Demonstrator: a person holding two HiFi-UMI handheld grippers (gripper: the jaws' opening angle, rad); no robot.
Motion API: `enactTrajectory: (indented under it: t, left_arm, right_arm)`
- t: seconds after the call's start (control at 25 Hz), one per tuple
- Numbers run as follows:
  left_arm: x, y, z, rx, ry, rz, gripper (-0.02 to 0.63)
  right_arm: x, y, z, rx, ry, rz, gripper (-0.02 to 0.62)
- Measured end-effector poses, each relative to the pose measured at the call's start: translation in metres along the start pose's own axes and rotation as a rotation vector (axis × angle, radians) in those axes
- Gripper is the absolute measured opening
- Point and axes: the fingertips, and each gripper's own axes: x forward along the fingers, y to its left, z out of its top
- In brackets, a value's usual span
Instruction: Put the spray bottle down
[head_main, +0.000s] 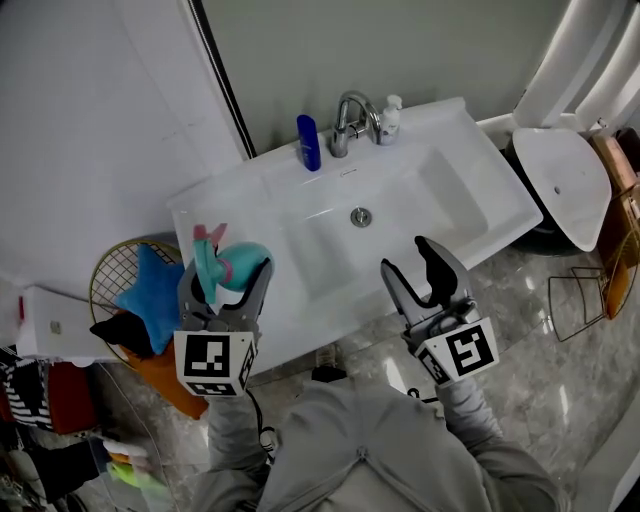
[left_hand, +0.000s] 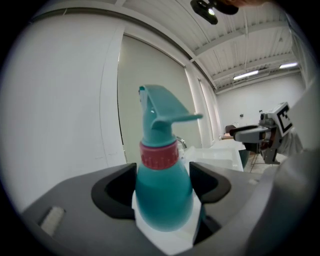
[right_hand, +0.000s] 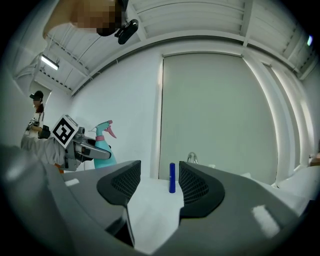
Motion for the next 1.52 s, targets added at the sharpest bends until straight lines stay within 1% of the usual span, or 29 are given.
enactTrajectory:
  t: [0.36,0.68,1.04,1.24,1.52]
  left_arm:
    - [0.074,0.028,-0.010,-0.004,0.003,-0.065,0.382]
    - [0.122,0.043,-0.023,-0.013,0.014,-0.100,0.382]
    - [0.172,0.054,-0.032,-0.001,0.024,-0.134,0.382]
    - [0.197,0.053,-0.040,-0.018,0.025,-0.162,0.382]
    - [0.223,0.052,-0.054,-0.032,0.039,-0.183,0.382]
  right_arm:
    - [0.046,-0.014,-0.007,-0.012,0.033,-0.043,0.238]
    - [0.075,-0.022,-0.015,-0.024,0.061,-0.063,0.238]
    - [0.092,-0.033,-0.023,-0.016,0.098,-0.094,0.238]
    - [0.097,-0.039,-0.030,-0.033,0.137,-0.119,0.238]
    - [0.104,-0.047,-0.036,-0.033,0.164,-0.143,0.238]
